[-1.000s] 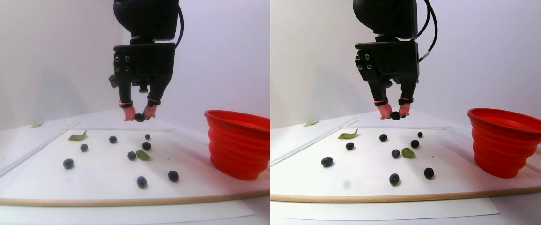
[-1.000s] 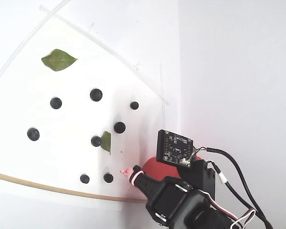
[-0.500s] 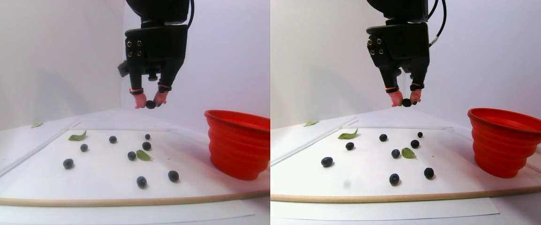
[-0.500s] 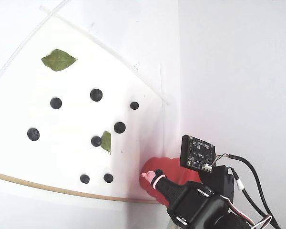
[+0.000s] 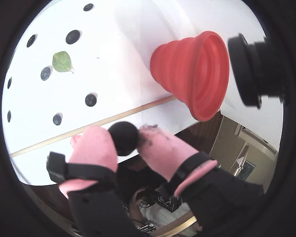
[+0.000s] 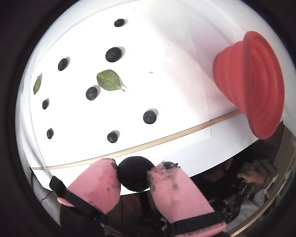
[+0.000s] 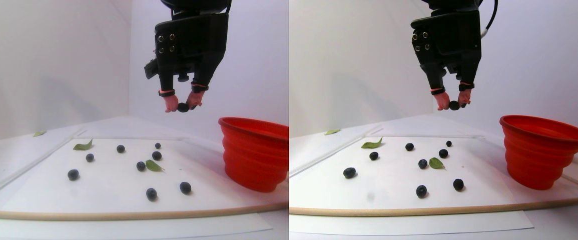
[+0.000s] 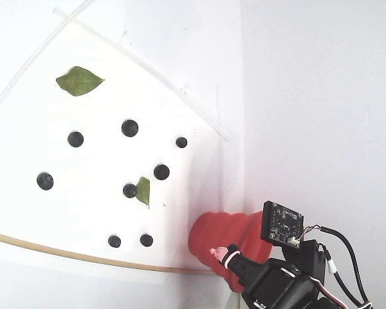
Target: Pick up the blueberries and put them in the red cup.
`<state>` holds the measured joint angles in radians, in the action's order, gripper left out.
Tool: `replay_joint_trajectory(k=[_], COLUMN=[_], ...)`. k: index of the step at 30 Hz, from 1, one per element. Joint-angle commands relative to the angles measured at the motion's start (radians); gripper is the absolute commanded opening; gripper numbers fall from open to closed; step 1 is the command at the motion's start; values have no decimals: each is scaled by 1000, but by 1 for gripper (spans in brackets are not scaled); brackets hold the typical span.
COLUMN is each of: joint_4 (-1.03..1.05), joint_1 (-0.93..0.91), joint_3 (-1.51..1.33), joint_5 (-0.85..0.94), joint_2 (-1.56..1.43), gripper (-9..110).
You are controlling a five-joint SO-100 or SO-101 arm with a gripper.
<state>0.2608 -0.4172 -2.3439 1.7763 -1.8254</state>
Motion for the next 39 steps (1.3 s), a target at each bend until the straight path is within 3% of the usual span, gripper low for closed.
replay_joint_trajectory(k=[1,39], joint_4=[5,-35], joint_1=[-55,-328], joint_3=[69,319], joint_5=[12,-12], joint_2=[-104,118], gripper=[10,11])
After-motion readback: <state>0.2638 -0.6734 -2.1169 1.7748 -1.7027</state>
